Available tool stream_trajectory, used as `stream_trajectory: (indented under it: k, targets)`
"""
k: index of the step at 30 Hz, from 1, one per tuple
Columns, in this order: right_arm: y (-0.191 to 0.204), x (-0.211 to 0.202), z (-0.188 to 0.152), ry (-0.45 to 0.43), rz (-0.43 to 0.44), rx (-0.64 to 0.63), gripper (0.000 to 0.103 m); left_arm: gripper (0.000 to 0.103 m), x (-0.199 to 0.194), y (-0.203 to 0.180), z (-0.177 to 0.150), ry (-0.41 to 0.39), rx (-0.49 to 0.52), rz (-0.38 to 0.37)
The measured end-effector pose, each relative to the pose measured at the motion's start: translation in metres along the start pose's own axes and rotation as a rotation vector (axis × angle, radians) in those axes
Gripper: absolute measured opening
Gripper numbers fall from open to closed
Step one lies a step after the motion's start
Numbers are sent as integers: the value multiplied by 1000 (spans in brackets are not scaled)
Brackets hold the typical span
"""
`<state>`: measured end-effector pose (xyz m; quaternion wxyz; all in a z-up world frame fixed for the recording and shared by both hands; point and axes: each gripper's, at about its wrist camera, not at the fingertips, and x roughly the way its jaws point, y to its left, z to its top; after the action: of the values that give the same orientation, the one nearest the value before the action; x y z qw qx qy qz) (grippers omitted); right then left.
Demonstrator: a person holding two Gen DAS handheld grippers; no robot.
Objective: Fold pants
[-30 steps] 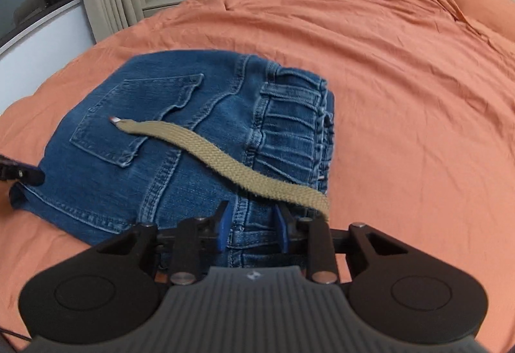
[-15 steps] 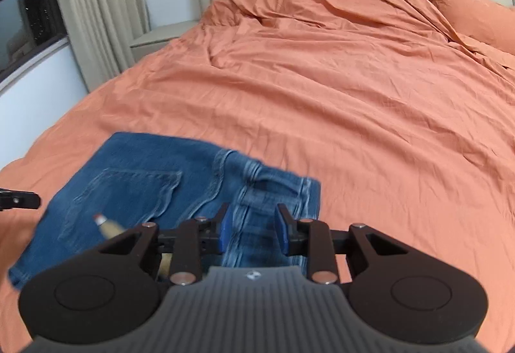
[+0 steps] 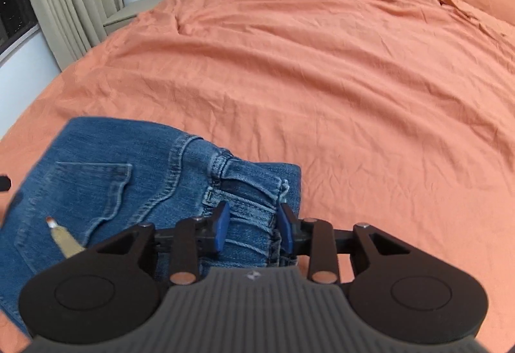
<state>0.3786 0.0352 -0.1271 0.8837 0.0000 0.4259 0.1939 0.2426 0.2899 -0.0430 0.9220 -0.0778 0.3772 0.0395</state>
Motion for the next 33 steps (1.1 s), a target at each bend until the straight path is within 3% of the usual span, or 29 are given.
stream_trajectory:
  k: [3, 13, 18, 21, 23, 26, 33]
  targets:
    - [6, -35, 2, -66, 29, -4, 43, 14, -34, -18, 13, -74, 74, 39]
    - [29, -185, -10, -278, 164, -12, 60, 25, -156, -70, 17, -215, 236, 126]
    - [37, -252, -31, -345, 177, -36, 69, 43, -208, -95, -2, -273, 270, 153]
    - [38, -287, -50, -377, 179, -40, 76, 54, -229, -105, -16, -291, 244, 106]
    - [39, -308, -65, -398, 176, -39, 82, 73, -242, -111, -28, -321, 234, 95]
    - [44, -337, -89, -433, 152, -57, 81, 88, -259, -115, -47, -367, 252, 127]
    - [58, -381, -151, -514, 74, -90, 82, 97, -286, -112, -93, -363, 182, 131]
